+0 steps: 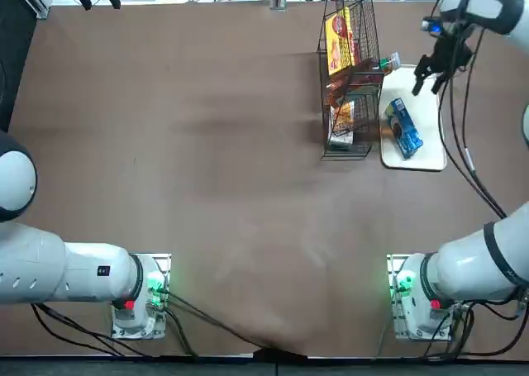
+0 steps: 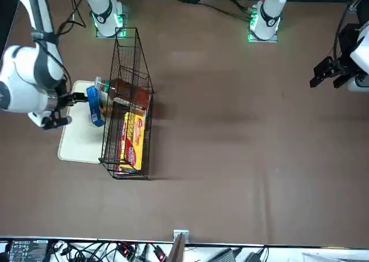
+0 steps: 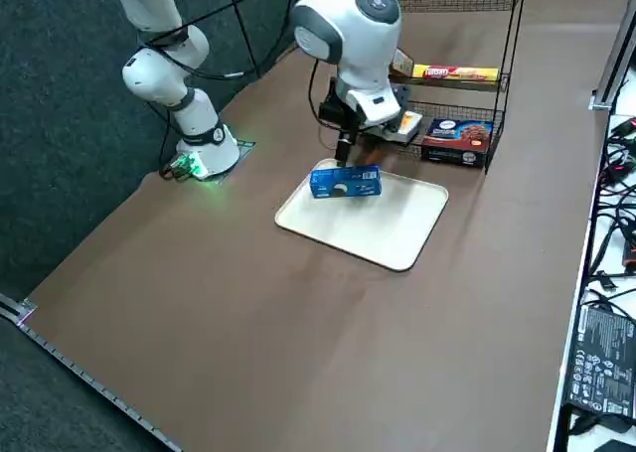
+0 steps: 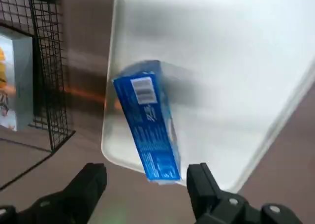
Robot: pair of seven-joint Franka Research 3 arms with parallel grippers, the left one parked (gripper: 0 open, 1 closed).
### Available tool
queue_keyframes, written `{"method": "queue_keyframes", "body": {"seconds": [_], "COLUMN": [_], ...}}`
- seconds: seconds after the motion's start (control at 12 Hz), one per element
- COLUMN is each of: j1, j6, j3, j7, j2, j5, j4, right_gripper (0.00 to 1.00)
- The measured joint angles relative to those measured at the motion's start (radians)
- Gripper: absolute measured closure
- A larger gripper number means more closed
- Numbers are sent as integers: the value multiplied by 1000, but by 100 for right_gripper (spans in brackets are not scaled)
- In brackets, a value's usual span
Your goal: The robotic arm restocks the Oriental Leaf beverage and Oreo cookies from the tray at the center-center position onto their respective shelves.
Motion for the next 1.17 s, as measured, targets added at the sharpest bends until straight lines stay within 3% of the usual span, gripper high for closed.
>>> {"method": "queue_keyframes", "body": {"seconds": [0.5, 1.17], "j1": [95, 98], "j6": [73, 221], "j3": [5, 4], "j7": [-15, -26], "j2": [103, 127], "j5": [-69, -89], "j4": [-2, -91], "right_gripper": [0, 0]}}
